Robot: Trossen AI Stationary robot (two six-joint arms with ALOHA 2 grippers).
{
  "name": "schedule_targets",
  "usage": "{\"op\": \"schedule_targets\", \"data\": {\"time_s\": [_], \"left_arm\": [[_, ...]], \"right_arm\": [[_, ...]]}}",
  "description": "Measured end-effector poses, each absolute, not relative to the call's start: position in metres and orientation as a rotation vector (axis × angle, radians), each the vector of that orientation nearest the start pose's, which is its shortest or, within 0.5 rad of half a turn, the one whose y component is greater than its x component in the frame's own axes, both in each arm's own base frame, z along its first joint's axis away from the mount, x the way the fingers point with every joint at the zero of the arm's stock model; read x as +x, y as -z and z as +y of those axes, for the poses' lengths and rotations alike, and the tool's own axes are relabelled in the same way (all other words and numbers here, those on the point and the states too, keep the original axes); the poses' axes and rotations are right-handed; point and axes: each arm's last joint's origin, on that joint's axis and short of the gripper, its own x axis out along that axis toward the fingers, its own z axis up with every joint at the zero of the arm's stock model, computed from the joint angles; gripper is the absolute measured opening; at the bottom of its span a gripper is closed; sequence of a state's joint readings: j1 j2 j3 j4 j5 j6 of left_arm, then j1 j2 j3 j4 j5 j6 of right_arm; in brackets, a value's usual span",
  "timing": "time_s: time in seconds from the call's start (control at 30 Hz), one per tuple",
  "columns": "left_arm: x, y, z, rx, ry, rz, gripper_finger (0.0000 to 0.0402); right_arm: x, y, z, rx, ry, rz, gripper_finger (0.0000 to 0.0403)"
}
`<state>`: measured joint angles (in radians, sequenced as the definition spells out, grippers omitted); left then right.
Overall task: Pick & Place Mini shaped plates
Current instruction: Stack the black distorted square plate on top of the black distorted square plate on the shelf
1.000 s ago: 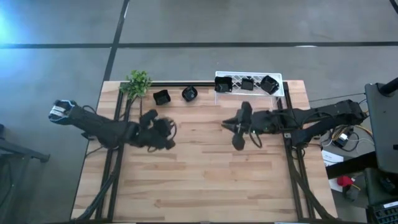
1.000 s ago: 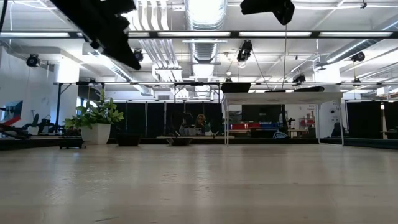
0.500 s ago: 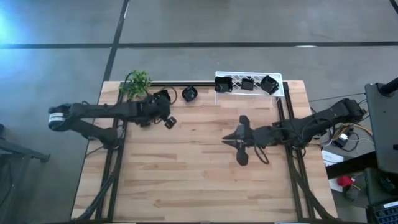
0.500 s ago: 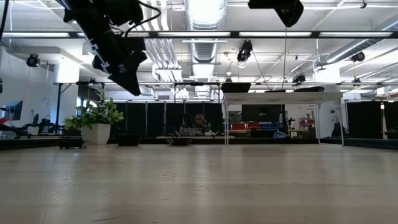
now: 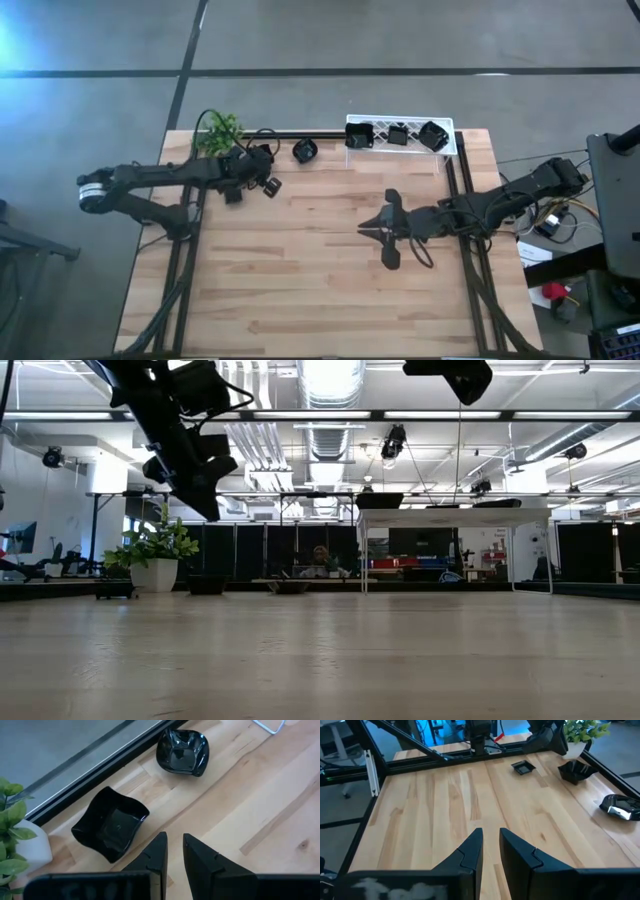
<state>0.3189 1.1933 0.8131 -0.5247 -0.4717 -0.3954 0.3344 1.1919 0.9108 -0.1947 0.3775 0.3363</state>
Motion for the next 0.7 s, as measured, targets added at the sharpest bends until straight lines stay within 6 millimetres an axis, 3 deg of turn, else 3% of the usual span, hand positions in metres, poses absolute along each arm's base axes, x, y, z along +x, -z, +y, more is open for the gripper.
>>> {"op": "schedule_targets", "data": {"time_s": [0.7], "left_arm": [[0.2143, -0.2384, 0.0879, -0.267, -0.910, 0.780, 0.0055]], "right_arm": [[0.2497, -0.3027, 0.0753, 0.199, 0.105, 0.359, 0.0060]]}}
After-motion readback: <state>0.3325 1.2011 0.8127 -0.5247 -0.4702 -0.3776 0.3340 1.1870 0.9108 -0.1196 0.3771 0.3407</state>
